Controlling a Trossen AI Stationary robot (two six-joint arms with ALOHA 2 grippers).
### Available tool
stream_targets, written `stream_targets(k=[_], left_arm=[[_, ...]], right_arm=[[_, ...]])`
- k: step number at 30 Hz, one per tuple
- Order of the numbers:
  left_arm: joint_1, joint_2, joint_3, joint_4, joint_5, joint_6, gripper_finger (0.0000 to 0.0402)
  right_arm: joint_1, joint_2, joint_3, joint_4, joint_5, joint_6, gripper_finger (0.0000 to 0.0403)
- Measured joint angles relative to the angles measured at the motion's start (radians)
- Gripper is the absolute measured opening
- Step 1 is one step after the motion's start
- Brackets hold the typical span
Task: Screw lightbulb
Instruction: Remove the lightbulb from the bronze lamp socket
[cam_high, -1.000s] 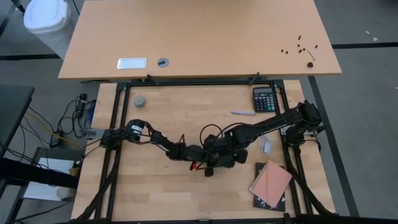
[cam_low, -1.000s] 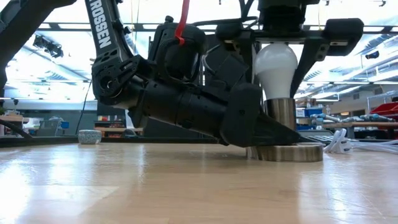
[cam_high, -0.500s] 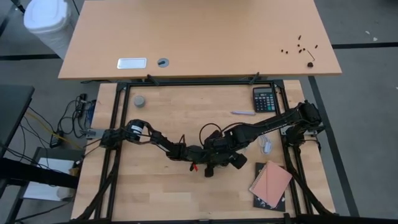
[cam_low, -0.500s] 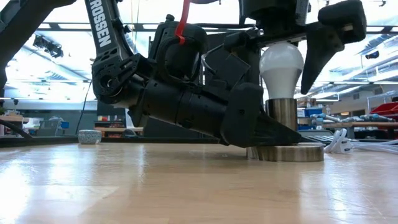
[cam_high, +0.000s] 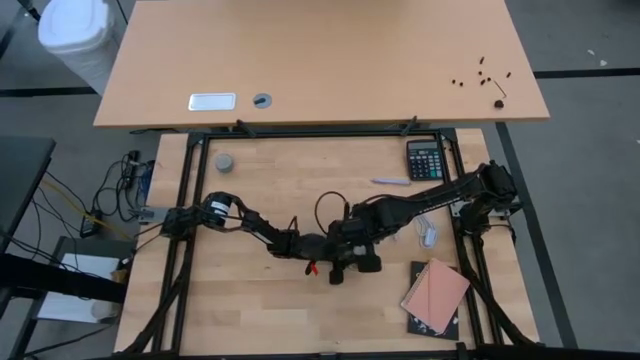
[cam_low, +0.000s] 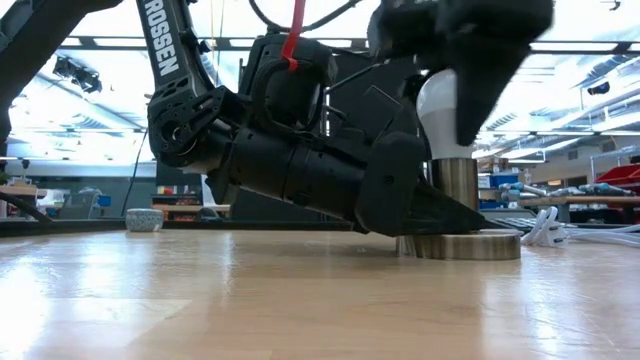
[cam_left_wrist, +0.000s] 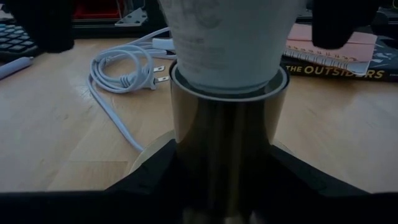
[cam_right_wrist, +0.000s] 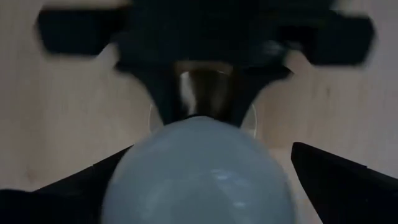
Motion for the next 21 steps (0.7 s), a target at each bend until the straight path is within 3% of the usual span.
stream_targets(k=[5, 13, 21], left_arm=[[0.001, 0.0, 0.0, 0.001, -0.001, -0.005, 0.0188], [0.001, 0.0, 0.0, -0.004, -0.002, -0.001, 0.0188], [0.001, 0.0, 0.0, -0.007, -0.002, -0.001, 0.0189]], right_arm=[[-0.021, 0.0, 0.0, -0.005, -0.004, 0.299, 0.0396], [-0.024, 0.0, -0.001, -0.002, -0.024, 0.593, 0.0396], [-0.025, 0.0, -0.001, -0.007, -0.043, 0.652, 0.0391]])
